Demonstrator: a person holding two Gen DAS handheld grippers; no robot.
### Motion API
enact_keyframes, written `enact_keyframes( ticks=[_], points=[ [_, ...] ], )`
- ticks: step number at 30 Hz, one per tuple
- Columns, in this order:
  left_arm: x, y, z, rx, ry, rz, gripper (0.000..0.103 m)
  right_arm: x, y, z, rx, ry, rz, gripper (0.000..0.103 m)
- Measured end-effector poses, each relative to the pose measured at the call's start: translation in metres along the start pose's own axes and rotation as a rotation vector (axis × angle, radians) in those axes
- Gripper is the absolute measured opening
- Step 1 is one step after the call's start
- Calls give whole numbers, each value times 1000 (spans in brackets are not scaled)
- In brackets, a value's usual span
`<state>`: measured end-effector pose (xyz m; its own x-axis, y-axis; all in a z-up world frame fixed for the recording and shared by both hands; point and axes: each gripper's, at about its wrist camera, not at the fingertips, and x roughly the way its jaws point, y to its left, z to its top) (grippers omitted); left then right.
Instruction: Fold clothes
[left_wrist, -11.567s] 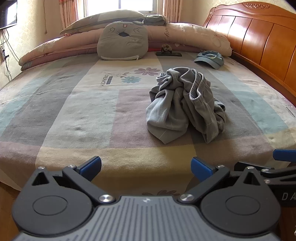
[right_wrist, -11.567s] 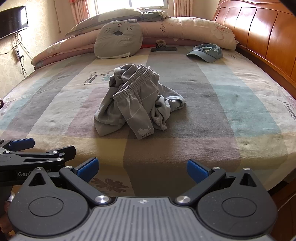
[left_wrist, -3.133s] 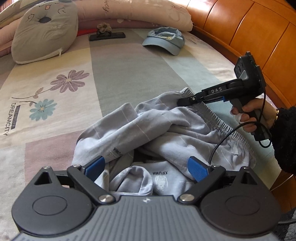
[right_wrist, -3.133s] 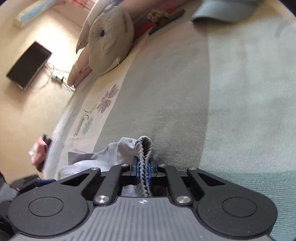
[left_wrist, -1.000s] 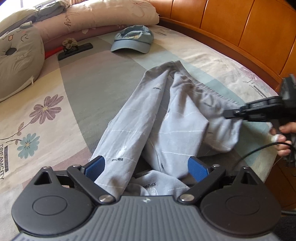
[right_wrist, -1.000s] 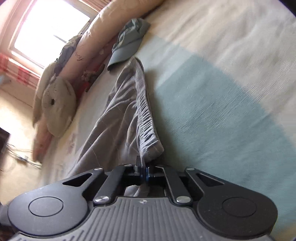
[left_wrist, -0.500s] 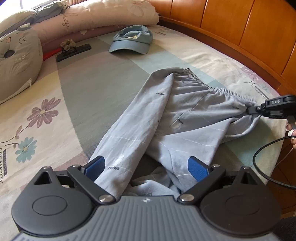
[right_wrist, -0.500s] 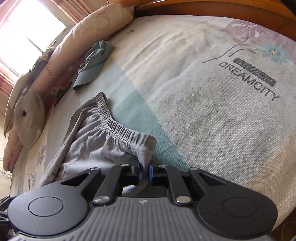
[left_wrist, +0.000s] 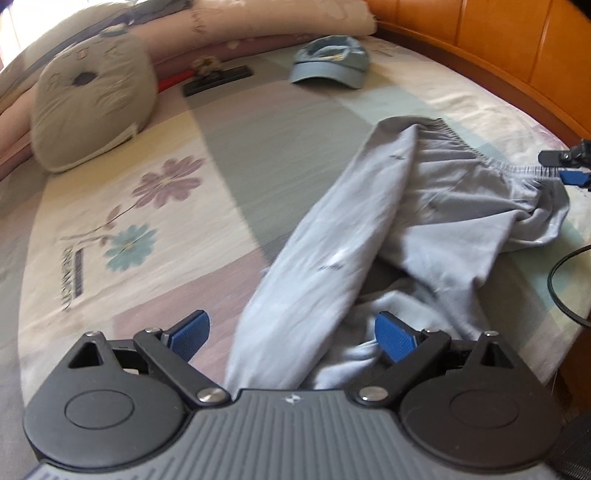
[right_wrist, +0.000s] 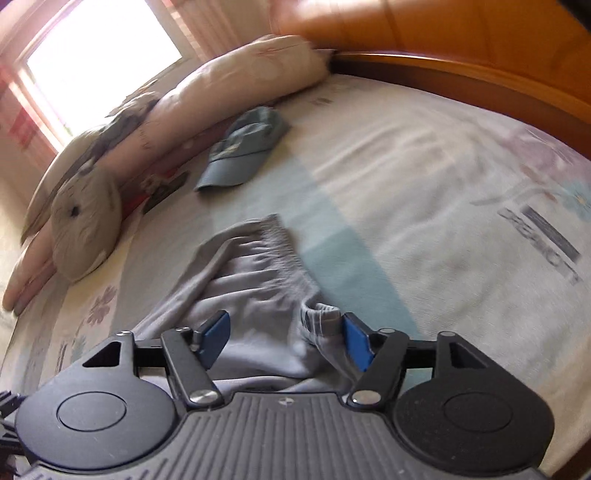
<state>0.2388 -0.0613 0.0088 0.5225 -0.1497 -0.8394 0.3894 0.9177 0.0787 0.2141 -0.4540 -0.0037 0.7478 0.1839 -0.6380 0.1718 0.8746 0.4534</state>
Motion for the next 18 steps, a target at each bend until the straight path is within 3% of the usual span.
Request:
enact_keyframes(
  ticks=[7, 18],
  points=[
    [-4, 21, -22, -38, 32, 26, 96, 5, 36, 1, -79, 15, 31, 80],
    [-10, 40, -39, -75, 34, 8, 96, 11, 65, -4, -134, 38, 27, 83]
  ],
)
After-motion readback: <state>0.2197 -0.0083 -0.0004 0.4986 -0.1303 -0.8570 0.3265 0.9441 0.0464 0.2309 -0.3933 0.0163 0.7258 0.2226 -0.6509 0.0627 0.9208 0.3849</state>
